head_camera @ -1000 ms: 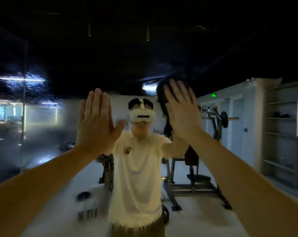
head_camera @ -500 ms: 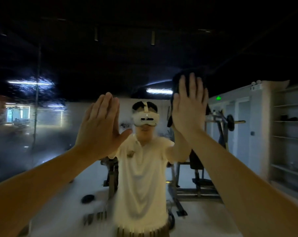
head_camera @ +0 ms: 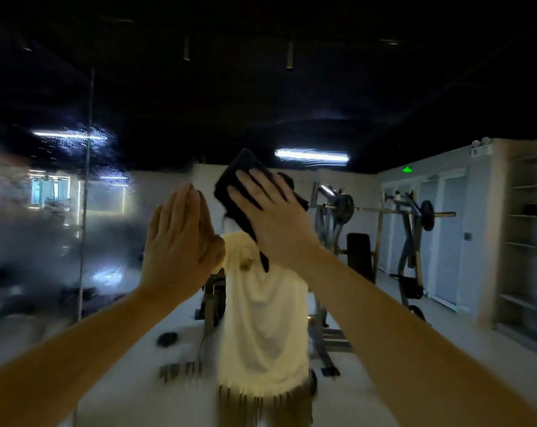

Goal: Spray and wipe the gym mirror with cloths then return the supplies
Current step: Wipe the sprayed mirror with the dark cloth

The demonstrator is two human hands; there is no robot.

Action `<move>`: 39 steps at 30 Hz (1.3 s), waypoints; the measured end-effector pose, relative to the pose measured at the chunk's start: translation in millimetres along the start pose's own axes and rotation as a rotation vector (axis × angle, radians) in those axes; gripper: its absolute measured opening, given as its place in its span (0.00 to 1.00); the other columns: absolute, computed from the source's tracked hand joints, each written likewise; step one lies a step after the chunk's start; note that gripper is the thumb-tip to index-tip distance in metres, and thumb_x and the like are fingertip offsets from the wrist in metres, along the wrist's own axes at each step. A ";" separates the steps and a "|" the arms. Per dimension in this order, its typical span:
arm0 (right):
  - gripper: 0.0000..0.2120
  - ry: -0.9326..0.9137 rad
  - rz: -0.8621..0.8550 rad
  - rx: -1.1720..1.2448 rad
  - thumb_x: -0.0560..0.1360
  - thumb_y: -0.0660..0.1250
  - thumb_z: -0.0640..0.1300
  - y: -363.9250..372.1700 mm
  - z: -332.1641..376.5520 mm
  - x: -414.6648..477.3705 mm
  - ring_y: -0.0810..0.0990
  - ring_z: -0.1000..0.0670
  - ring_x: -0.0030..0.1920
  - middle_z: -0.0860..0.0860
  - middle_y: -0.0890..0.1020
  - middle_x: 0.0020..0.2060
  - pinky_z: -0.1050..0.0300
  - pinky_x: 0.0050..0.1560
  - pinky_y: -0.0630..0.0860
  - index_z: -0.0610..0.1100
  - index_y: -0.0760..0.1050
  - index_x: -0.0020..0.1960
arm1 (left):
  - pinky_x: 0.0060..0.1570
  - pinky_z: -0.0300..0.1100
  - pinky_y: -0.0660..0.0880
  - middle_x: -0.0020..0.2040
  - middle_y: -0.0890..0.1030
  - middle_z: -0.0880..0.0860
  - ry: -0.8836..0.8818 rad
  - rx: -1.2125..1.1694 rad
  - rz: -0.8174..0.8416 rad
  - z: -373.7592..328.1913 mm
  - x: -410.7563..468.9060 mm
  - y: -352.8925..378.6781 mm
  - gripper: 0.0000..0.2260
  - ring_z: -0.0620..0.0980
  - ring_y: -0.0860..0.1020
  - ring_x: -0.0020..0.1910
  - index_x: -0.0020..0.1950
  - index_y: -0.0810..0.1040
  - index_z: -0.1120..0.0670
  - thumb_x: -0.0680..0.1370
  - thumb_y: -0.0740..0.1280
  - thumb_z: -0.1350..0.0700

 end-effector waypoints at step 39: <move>0.28 0.093 0.025 0.020 0.86 0.51 0.51 25.3 17.3 -108.9 0.49 0.41 0.83 0.43 0.55 0.83 0.40 0.82 0.46 0.46 0.52 0.83 | 0.78 0.66 0.60 0.84 0.54 0.64 -0.024 -0.151 0.119 -15.2 -94.6 15.8 0.40 0.65 0.55 0.83 0.84 0.53 0.63 0.81 0.63 0.42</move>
Point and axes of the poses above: each hand's wrist, its own x-axis towards the middle knuckle, its own y-axis out of the palm, z = x × y, the point moved 7 cm from there along x, towards the middle knuckle
